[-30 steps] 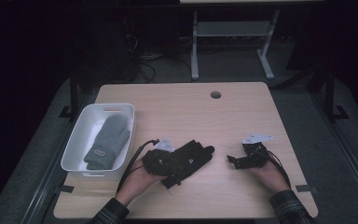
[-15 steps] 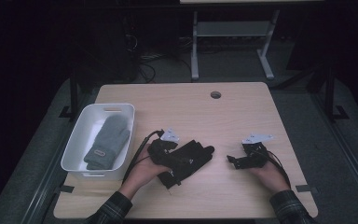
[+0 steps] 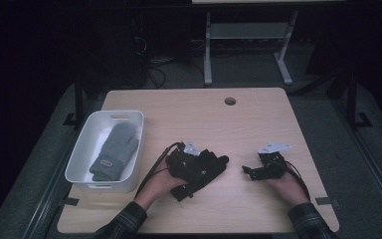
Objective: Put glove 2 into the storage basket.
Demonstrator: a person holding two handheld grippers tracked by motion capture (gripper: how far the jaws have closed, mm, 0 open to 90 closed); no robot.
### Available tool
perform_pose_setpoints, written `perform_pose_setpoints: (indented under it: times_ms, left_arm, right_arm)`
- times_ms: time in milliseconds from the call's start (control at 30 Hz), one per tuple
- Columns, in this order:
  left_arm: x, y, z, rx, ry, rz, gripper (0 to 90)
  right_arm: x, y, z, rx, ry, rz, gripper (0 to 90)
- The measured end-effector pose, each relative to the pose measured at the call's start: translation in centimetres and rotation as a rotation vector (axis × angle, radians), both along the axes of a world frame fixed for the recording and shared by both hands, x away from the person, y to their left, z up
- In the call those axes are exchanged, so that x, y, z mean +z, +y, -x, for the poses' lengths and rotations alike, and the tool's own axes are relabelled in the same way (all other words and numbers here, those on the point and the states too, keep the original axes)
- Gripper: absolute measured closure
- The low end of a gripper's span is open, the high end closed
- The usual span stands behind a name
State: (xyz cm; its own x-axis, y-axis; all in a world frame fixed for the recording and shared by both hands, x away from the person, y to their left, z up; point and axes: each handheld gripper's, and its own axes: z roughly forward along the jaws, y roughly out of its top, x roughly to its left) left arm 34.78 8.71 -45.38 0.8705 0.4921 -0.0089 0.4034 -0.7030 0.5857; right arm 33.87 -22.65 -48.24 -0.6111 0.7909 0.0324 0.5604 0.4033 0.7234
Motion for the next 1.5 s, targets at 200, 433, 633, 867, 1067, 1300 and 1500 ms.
perform_pose_setpoints:
  times_ms: [200, 433, 633, 867, 1067, 1300, 1500]
  left_arm:
    - [-0.5, 0.1, -0.1, 0.0, 0.015, 0.002, 15.7]
    - [-0.8, 0.5, -0.3, 0.003, 0.046, 0.031, 18.3]
    - [-0.4, 0.5, 0.0, -0.023, 0.053, 0.029, 31.4]
    - [-0.1, 0.5, 0.2, -0.064, 0.087, 0.032, 57.1]
    - [0.2, 0.1, 0.5, -0.06, 0.088, 0.028, 68.2]
    - [0.9, 0.2, 0.3, -0.053, 0.13, 0.032, 69.6]
    - [2.6, 0.5, 0.7, -0.045, 0.126, 0.048, 69.6]
  right_arm:
    - [0.0, 0.0, 0.0, 0.0, -0.001, 0.0, 12.9]
    - [0.0, 0.0, 0.0, 0.0, 0.0, 0.0, 13.0]
    - [0.0, 0.0, 0.0, -0.001, 0.005, -0.002, 13.0]
    - [0.0, 0.1, 0.1, -0.003, 0.007, -0.002, 13.0]
    - [0.0, 0.1, 0.1, -0.002, 0.007, -0.002, 13.0]
    - [0.0, 0.1, 0.0, -0.002, 0.007, -0.002, 13.0]
    - [0.0, 0.1, 0.0, -0.001, 0.007, -0.002, 13.0]
